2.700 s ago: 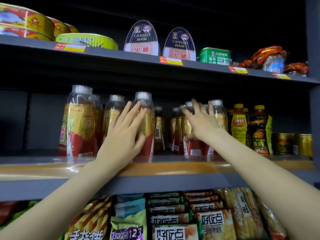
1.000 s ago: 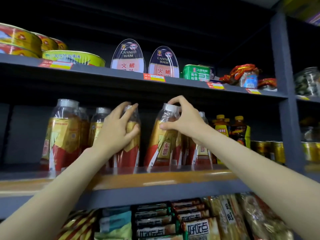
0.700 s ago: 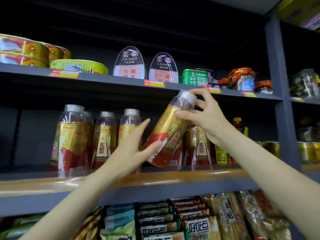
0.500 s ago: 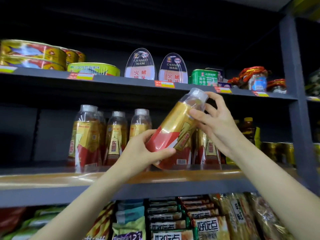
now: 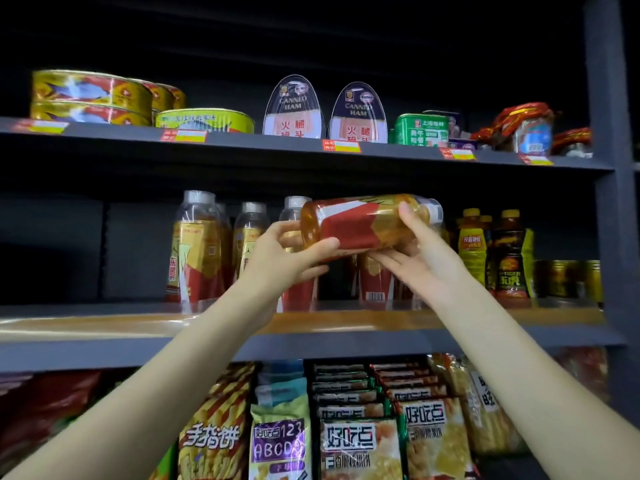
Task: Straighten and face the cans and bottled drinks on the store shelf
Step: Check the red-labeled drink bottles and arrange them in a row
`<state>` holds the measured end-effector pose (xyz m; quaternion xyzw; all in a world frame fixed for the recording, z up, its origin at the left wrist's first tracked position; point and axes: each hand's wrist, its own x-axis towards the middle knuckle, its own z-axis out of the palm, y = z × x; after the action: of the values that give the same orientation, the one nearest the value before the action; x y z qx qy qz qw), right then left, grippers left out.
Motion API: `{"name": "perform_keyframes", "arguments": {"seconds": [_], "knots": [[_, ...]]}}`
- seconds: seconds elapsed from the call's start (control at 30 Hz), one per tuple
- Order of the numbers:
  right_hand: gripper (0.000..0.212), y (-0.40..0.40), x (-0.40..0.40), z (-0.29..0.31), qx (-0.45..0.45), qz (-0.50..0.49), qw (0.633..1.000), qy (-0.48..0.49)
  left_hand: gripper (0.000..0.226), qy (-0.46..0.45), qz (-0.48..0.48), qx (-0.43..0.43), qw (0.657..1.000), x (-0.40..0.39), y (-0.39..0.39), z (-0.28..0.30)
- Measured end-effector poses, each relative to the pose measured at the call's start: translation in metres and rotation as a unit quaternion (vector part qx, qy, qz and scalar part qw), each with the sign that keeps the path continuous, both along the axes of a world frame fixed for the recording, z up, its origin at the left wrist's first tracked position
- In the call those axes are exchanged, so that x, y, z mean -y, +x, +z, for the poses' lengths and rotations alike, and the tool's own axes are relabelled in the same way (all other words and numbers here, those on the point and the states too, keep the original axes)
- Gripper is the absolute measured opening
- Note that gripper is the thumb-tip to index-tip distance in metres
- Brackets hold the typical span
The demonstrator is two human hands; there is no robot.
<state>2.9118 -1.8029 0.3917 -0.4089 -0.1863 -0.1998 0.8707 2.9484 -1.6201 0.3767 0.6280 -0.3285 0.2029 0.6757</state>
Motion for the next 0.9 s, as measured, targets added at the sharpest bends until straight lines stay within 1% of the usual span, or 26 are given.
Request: {"name": "perform_keyframes", "arguments": {"seconds": [0.03,0.07,0.13,0.17,0.23,0.33,0.4,0.43,0.47,0.5,0.53,0.57,0.6,0.63,0.67,0.7,0.73,0.77,0.8,0.83,0.87,0.9], "knots": [[0.059,-0.001,0.001,0.0,-0.006,0.01,1.0,-0.006,0.086,-0.005,0.017,0.008,1.0,0.001,-0.002,-0.001],[0.05,-0.003,0.002,0.0,-0.017,0.018,1.0,-0.013,0.078,-0.006,0.045,0.037,0.998,0.003,-0.004,-0.002],[0.034,-0.007,0.004,-0.001,-0.054,0.03,0.998,-0.026,0.067,0.009,0.099,0.134,0.986,0.005,-0.009,-0.001],[0.033,-0.008,0.004,-0.003,-0.07,0.039,0.996,-0.026,0.068,0.03,0.118,0.192,0.974,0.004,-0.009,0.0],[0.041,-0.009,0.007,-0.004,-0.081,0.055,0.995,-0.016,0.071,0.081,0.142,0.27,0.949,0.001,-0.008,0.003],[0.061,-0.012,0.009,-0.002,-0.078,0.055,0.995,-0.026,0.073,0.142,0.128,0.322,0.927,-0.003,-0.012,0.004],[0.065,-0.015,0.008,0.0,-0.082,0.03,0.996,-0.033,0.072,0.158,0.116,0.341,0.919,-0.002,-0.016,0.002],[0.063,-0.017,0.007,0.002,-0.076,0.016,0.996,-0.033,0.072,0.158,0.11,0.334,0.923,-0.001,-0.018,0.0],[0.06,-0.018,0.006,0.004,-0.061,0.0,0.998,-0.033,0.072,0.154,0.094,0.301,0.936,0.0,-0.019,-0.001],[0.059,-0.017,0.006,0.005,-0.037,-0.023,0.998,-0.041,0.073,0.147,0.054,0.238,0.959,0.001,-0.021,-0.003],[0.062,-0.017,0.006,0.007,-0.008,-0.053,0.997,-0.059,0.075,0.123,-0.021,0.142,0.982,0.002,-0.024,-0.004],[0.069,-0.018,0.006,0.008,0.021,-0.084,0.993,-0.077,0.076,0.077,-0.118,0.035,0.989,0.002,-0.025,-0.004],[0.076,-0.018,0.006,0.008,0.045,-0.109,0.989,-0.09,0.074,0.027,-0.196,-0.06,0.978,0.003,-0.025,-0.003],[0.08,-0.02,0.006,0.008,0.063,-0.117,0.986,-0.096,0.069,-0.008,-0.241,-0.122,0.963,0.002,-0.023,-0.001],[0.083,-0.02,0.006,0.007,0.079,-0.11,0.986,-0.1,0.063,-0.026,-0.263,-0.162,0.951,0.002,-0.022,0.001],[0.083,-0.021,0.007,0.006,0.096,-0.093,0.985,-0.106,0.057,-0.028,-0.271,-0.181,0.945,0.001,-0.021,0.001],[0.082,-0.021,0.008,0.005,0.106,-0.074,0.985,-0.111,0.055,-0.023,-0.27,-0.18,0.946,0.002,-0.021,0.0],[0.078,-0.022,0.009,0.005,0.106,-0.055,0.986,-0.116,0.055,-0.02,-0.248,-0.161,0.955,0.004,-0.019,-0.002],[0.072,-0.023,0.01,0.005,0.097,-0.039,0.987,-0.12,0.057,-0.017,-0.206,-0.121,0.971,0.005,-0.017,-0.003],[0.065,-0.023,0.009,0.005,0.082,-0.029,0.988,-0.129,0.058,-0.007,-0.136,-0.057,0.989,0.005,-0.014,-0.004],[0.058,-0.023,0.008,0.005,0.065,-0.022,0.988,-0.139,0.059,0.009,-0.052,0.024,0.998,0.004,-0.011,-0.005],[0.054,-0.023,0.007,0.003,0.052,-0.014,0.988,-0.144,0.059,0.035,0.022,0.11,0.993,0.002,-0.008,-0.005]]}}
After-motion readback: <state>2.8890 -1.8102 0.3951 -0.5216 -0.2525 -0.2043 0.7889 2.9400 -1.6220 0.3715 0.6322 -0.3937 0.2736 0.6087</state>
